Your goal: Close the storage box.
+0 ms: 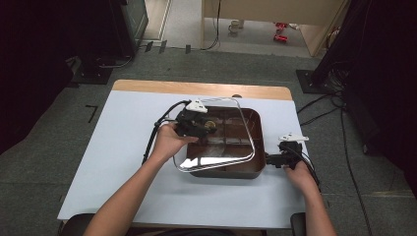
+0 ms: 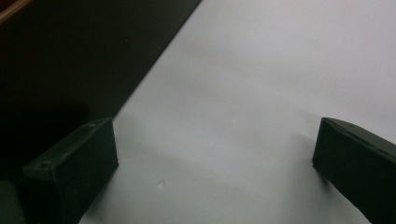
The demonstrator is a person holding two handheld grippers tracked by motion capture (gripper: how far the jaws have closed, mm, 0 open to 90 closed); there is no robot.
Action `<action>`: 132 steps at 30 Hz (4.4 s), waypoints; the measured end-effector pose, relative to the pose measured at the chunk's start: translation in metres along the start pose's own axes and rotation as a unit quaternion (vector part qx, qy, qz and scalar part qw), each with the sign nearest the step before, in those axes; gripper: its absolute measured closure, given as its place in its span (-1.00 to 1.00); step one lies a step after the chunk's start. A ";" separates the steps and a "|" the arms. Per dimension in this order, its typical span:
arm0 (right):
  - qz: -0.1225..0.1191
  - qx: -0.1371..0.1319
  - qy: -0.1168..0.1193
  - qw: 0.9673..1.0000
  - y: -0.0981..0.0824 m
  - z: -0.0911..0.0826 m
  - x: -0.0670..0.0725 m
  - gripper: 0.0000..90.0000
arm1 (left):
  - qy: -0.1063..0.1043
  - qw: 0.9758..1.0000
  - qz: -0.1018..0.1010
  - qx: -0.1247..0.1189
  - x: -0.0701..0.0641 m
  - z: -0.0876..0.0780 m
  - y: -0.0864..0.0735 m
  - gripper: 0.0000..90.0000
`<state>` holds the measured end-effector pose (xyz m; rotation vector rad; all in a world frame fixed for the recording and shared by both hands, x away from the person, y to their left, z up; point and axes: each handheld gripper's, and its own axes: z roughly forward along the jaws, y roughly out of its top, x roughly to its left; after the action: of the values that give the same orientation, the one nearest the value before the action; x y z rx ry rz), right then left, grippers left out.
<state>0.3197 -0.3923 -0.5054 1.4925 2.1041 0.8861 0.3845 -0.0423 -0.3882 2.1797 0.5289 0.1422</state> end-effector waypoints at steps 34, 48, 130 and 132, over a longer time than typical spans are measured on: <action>0.000 0.000 0.000 1.000 0.000 0.000 0.000 -1.00 | -0.078 0.994 0.055 0.052 0.007 0.069 0.013 0.32; 0.000 0.000 0.000 1.000 0.000 0.000 0.000 -1.00 | -0.090 0.993 0.041 0.068 0.010 0.070 0.017 0.32; -0.001 0.000 0.000 1.000 0.000 0.000 0.000 -1.00 | -0.005 0.999 -0.047 0.004 0.030 -0.037 -0.040 -0.37; 0.000 0.000 0.000 1.000 0.000 0.000 0.000 -1.00 | -0.002 0.998 -0.057 -0.004 0.031 -0.044 -0.048 -0.38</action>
<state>0.3196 -0.3922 -0.5054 1.4919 2.1029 0.8862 0.3849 0.0284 -0.4008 2.1356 0.6481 0.0788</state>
